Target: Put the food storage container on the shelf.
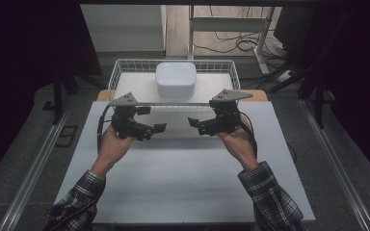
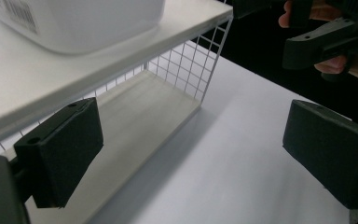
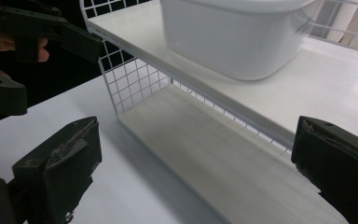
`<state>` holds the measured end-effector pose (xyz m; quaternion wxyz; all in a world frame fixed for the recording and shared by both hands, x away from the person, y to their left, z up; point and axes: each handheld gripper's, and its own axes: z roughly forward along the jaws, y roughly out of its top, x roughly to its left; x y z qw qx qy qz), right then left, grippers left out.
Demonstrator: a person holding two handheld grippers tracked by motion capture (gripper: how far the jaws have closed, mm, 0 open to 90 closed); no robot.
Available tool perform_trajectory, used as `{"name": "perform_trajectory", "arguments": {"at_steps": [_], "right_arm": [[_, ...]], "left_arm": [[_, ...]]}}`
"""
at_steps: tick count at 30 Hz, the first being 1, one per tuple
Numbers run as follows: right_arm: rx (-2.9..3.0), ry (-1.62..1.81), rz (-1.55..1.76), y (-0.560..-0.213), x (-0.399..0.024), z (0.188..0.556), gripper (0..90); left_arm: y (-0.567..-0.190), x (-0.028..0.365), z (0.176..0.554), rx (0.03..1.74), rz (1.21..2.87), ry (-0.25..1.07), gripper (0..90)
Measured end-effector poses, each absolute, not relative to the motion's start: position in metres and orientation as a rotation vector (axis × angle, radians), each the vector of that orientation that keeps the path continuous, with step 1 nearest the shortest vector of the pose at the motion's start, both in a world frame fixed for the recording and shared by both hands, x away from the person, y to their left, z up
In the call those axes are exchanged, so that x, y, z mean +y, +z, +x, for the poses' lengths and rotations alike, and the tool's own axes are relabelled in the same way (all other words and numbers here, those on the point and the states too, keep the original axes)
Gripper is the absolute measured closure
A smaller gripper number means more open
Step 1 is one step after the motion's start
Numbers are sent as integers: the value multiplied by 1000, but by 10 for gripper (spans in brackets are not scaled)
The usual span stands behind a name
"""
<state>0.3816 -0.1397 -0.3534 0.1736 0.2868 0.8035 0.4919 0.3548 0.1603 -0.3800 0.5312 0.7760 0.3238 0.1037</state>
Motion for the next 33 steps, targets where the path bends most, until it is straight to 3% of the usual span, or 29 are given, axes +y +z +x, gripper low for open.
{"name": "perform_trajectory", "arguments": {"at_steps": [33], "right_arm": [[2363,1327,793,-432,-151,348,7]], "left_arm": [[-475,155,313,865,1922,166,31]]}}
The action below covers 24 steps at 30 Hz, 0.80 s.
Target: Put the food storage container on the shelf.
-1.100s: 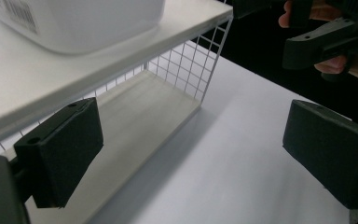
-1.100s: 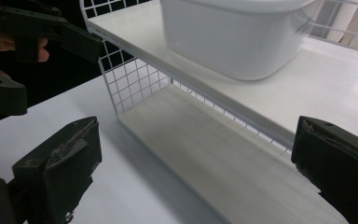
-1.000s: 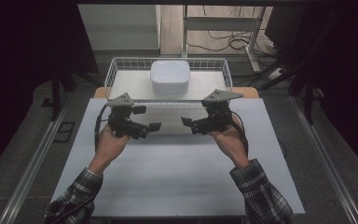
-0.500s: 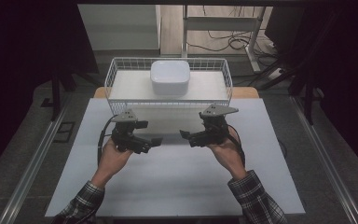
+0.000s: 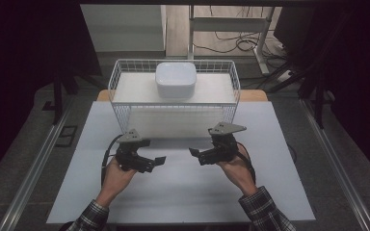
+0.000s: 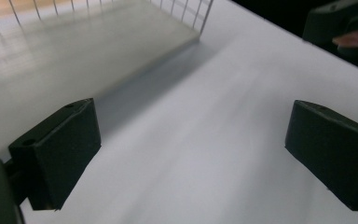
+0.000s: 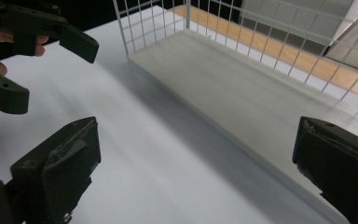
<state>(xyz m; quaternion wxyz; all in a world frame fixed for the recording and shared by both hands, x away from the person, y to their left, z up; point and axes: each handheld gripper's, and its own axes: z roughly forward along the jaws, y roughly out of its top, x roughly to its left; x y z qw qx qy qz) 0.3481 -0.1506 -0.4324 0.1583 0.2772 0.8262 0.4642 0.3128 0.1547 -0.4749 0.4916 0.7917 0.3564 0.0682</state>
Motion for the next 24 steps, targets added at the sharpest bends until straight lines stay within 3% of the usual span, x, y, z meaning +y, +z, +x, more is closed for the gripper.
{"name": "perform_trajectory", "arguments": {"at_steps": [8,24], "right_arm": [[2367,1301,822,-442,-165,339,6],[2401,1219,812,-460,-179,310,9]], "left_arm": [[-487,159,303,858,1933,104,24],[-504,182,276,866,1909,125,0]]}}
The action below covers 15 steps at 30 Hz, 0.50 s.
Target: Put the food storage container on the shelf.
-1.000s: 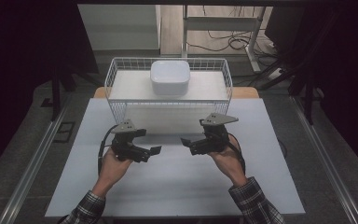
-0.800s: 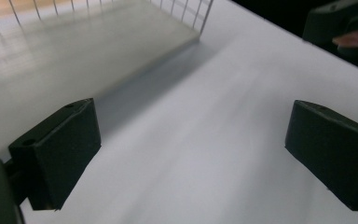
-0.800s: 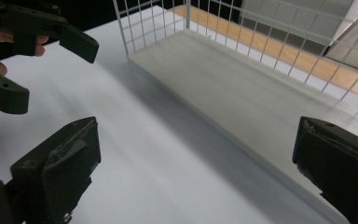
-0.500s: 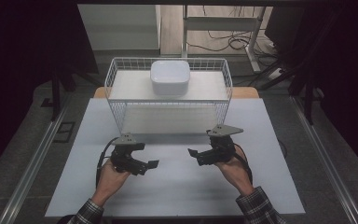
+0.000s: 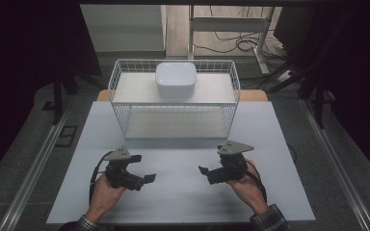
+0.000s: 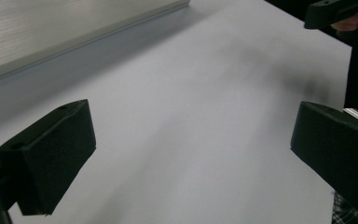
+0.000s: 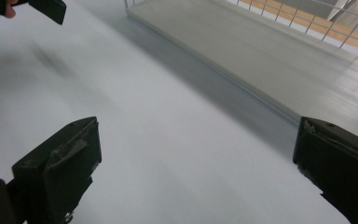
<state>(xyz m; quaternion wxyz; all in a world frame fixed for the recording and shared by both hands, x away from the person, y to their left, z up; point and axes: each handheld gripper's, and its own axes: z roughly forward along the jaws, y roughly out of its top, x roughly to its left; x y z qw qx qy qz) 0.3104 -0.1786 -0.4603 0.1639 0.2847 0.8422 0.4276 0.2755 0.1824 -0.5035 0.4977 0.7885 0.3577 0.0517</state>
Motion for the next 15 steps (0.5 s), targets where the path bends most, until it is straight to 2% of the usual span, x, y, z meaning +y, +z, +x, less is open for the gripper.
{"name": "perform_trajectory", "arguments": {"at_steps": [15], "right_arm": [[2384,1194,856,-478,-204,287,9]], "left_arm": [[-514,201,250,891,1917,194,0]]}}
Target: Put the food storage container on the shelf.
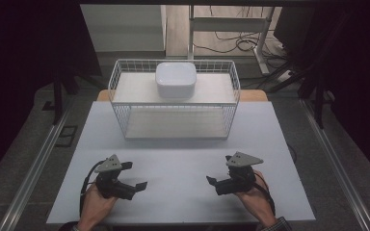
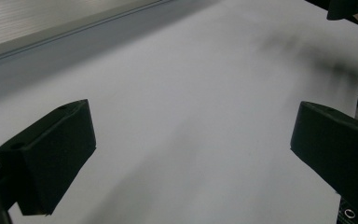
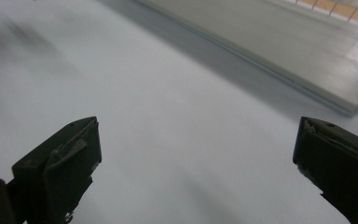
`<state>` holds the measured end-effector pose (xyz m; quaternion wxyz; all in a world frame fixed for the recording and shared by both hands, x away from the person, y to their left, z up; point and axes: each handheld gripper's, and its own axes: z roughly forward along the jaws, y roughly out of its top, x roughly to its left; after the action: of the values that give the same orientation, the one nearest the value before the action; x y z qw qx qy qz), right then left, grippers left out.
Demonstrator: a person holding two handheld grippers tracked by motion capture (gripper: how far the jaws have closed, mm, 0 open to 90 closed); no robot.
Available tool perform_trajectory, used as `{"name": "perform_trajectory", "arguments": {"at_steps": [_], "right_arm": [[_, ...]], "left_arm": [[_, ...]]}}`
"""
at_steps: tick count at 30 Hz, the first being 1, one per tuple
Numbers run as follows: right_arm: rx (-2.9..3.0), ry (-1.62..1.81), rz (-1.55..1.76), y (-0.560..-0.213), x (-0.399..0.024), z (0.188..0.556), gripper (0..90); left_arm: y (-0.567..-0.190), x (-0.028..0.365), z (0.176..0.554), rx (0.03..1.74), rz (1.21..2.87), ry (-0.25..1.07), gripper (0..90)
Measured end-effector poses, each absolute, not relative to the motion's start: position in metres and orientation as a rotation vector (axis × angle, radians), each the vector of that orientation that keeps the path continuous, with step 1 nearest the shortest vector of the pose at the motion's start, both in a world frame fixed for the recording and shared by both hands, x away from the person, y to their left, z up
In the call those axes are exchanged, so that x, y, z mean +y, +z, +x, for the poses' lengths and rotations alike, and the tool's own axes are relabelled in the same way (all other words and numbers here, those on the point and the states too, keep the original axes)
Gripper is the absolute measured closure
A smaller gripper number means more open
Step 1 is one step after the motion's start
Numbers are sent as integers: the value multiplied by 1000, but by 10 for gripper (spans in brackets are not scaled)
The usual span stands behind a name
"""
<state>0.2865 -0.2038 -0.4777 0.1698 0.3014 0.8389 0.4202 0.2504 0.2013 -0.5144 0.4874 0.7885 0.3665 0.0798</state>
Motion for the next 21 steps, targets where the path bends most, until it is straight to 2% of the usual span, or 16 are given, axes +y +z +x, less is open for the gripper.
{"name": "perform_trajectory", "arguments": {"at_steps": [9,21], "right_arm": [[2399,1152,908,-490,-214,276,9],[2459,1012,972,-511,-226,267,7]], "left_arm": [[-521,205,235,929,1996,265,0],[-535,205,229,969,2061,238,1]]}}
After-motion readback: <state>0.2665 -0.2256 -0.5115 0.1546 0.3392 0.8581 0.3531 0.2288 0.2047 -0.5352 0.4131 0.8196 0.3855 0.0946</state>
